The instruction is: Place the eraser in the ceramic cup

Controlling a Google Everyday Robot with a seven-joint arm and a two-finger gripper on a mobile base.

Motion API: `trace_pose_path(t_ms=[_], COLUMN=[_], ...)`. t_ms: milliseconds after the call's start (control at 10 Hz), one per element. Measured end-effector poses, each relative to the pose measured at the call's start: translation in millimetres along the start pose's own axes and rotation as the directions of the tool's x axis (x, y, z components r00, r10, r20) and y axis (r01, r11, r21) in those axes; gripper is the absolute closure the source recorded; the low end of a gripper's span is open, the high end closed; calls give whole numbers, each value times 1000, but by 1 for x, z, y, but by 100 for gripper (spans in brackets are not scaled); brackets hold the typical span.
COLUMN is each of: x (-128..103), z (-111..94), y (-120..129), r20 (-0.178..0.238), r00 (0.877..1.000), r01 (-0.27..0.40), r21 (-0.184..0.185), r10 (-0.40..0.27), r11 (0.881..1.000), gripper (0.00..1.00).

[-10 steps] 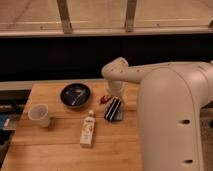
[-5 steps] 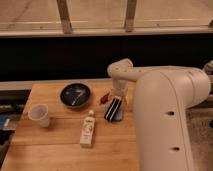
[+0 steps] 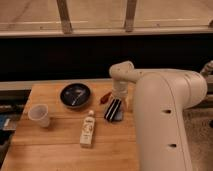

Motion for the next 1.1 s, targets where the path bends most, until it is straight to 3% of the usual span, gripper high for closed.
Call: trace_pose_path(t_ms=[500, 800, 1100], x=[14, 7, 1], z=[3, -29, -102], y=[6, 4, 5], r20=[-23, 39, 153], r00=[999, 999, 988], r01=[33, 34, 47], r21=[-11, -31, -56], r10=[-33, -32, -38], r11=[999, 999, 997], gripper=[98, 100, 100])
